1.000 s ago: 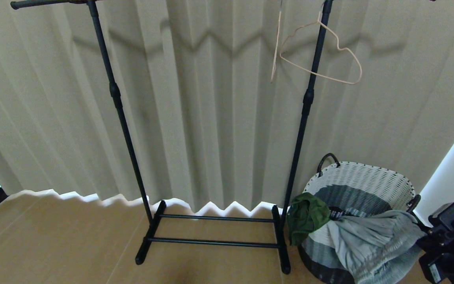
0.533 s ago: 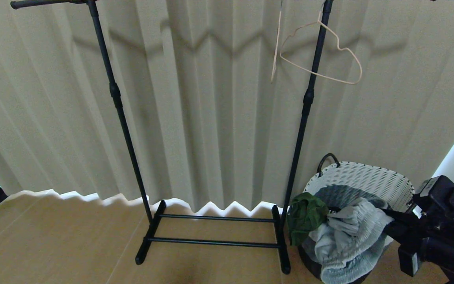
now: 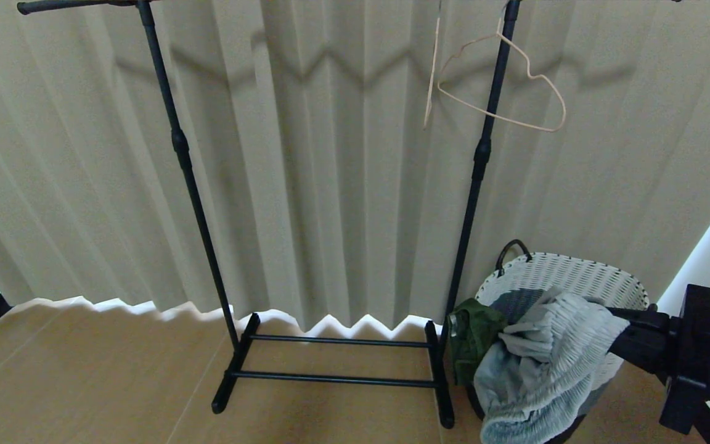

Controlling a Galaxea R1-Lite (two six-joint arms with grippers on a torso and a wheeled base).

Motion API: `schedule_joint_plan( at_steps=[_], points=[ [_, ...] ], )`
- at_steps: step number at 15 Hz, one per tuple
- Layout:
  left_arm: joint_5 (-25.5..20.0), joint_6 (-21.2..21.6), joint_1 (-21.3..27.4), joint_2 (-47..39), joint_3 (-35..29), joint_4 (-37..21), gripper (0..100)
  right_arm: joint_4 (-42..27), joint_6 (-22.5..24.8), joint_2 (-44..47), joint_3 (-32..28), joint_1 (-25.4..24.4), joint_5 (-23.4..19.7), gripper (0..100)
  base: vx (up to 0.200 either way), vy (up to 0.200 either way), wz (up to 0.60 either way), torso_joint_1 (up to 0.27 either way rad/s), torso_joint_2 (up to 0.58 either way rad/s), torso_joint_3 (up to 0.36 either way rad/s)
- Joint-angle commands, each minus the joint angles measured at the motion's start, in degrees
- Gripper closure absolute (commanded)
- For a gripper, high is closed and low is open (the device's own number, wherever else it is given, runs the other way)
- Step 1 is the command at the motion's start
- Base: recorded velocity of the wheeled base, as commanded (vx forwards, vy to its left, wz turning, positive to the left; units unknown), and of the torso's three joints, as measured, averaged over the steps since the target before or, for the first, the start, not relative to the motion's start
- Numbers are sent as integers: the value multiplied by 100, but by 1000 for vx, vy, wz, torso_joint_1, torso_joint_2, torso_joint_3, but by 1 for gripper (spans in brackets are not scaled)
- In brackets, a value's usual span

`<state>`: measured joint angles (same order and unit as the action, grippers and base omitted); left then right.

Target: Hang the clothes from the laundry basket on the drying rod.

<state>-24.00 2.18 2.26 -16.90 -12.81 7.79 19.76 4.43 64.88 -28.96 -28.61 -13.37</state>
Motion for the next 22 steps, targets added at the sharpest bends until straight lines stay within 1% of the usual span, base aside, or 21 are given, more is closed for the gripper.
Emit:
schedule_joint_plan(
  at_steps=[1,3,4,5,6,7,9,10,11,12,13,14,15,16,17,18,19,21,22],
  points=[
    [-25,-429,460,-2432,-863,891,0,1,-152,104,-215,-22,-51,100,0,0,0,0,0,0],
    [1,-658,882,-3294,-1083,1409,0,10,-319,201,-382,-39,-227,100,0,0,0,0,0,0],
    [10,-772,1233,-3935,-1180,1735,0,10,-443,341,-496,-39,-333,100,0,0,0,0,0,0],
    [115,-781,1752,-4674,-1180,2042,0,19,-601,570,-619,-39,-350,100,0,0,0,0,0,0],
    [265,-790,2060,-5078,-1153,2218,0,28,-680,675,-689,-66,-350,100,0,0,0,0,0,0],
    [528,-851,2543,-5676,-1083,2526,0,72,-812,754,-804,-127,-350,100,0,0,0,0,0,0],
    [792,-1238,3325,-6519,-1004,3167,0,335,-1146,781,-900,-241,-359,100,0,0,0,0,0,0],
    [994,-1510,3870,-7029,-969,3598,0,494,-1269,851,-936,-312,-350,100,0,0,0,0,0,0],
    [1126,-1642,4292,-7451,-925,3853,0,617,-1277,930,-944,-321,-350,100,0,0,0,0,0,0],
    [1179,-1660,4406,-7592,-898,3923,0,669,-1277,965,-944,-321,-350,100,0,0,0,0,0,0],
    [1249,-1668,4723,-8049,-828,4160,0,863,-1286,1062,-944,-426,-350,100,0,0,0,0,0,0],
    [1258,-1677,4907,-8444,-819,4530,0,1012,-1286,1088,-936,-523,-350,100,0,0,0,0,0,0],
    [1258,-1686,4942,-8576,-828,4679,0,1021,-1286,1088,-936,-549,-350,100,0,0,0,0,0,0],
    [1249,-1765,4978,-8972,-916,5242,0,1021,-1295,1071,-927,-646,-350,100,0,0,0,0,0,0],
    [1258,-1809,4978,-9226,-969,5593,0,1021,-1304,1044,-918,-698,-350,100,0,0,0,0,0,0],
    [1258,-1809,4978,-9226,-969,5593,0,1021,-1304,1044,-918,-698,-350,100,0,0,0,0,0,0],
    [1372,-1853,4951,-9543,-1083,6129,0,1021,-1304,1000,-918,-786,-350,100,0,0,0,0,0,0],
    [1557,-1853,4951,-9639,-1197,6138,0,1030,-1401,983,-936,-927,-350,100,0,0,0,0,0,0],
    [1706,-1844,4960,-9754,-1259,6156,0,1109,-1594,939,-944,-1059,-350,100,0,0,0,0,0,0]
  ],
)
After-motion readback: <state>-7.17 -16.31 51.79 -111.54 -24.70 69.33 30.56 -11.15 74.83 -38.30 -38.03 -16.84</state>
